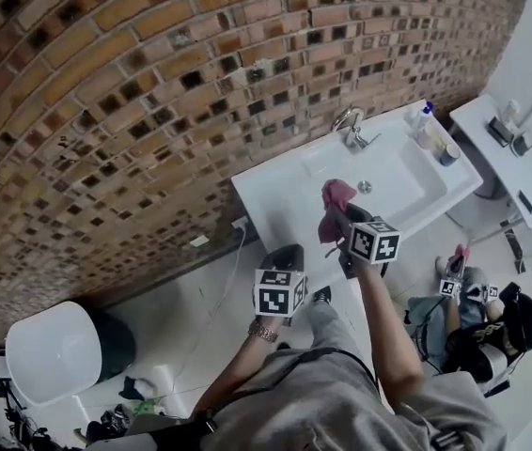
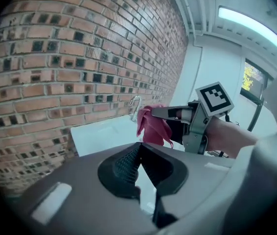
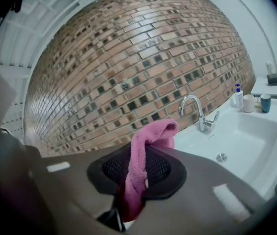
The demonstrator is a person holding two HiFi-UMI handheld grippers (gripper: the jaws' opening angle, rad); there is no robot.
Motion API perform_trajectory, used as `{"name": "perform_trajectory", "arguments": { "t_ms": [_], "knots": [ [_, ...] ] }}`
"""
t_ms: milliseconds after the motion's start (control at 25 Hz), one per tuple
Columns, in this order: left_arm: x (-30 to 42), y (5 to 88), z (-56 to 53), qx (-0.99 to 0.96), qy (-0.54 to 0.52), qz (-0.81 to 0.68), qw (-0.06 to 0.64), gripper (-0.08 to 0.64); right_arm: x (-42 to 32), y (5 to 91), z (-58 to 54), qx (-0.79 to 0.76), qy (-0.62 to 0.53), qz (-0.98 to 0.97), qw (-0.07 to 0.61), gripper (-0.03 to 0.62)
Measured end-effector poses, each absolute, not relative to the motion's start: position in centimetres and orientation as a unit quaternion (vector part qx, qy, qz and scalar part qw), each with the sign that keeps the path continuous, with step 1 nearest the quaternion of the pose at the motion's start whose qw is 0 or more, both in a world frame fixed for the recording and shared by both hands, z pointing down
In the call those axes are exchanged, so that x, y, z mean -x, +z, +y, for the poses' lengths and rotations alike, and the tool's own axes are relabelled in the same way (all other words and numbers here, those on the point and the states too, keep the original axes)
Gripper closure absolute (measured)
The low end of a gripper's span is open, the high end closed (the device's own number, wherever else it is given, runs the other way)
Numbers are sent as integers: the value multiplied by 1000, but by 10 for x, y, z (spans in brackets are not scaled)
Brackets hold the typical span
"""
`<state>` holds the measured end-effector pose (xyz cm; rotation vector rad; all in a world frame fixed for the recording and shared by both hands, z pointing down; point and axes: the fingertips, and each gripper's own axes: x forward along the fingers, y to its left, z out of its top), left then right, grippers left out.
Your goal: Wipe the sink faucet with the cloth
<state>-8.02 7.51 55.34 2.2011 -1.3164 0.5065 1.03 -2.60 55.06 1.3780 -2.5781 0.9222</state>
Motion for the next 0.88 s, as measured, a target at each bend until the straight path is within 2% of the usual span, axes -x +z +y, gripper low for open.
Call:
{"name": "perform_trajectory", "arguments": {
  "t_ms": [120, 280, 400, 640, 880],
  "knots": [
    [96, 560, 118, -812, 182, -486, 266, 540, 6, 528, 34, -457, 296, -839, 7, 529],
    [103, 567, 172, -813, 189, -475, 280, 540, 25, 525, 113, -468, 307, -829, 2, 529],
    [101, 558, 188, -817, 180, -473, 275, 540, 37, 524, 150, -469, 301, -830, 17, 529],
    [88, 534, 177, -820, 178, -489, 239, 540, 32, 530, 173, -479, 274, -830, 89, 529],
    [67, 535, 187, -823, 184, -482, 237, 540, 23, 521, 194, -469, 272, -836, 85, 529]
  ]
}}
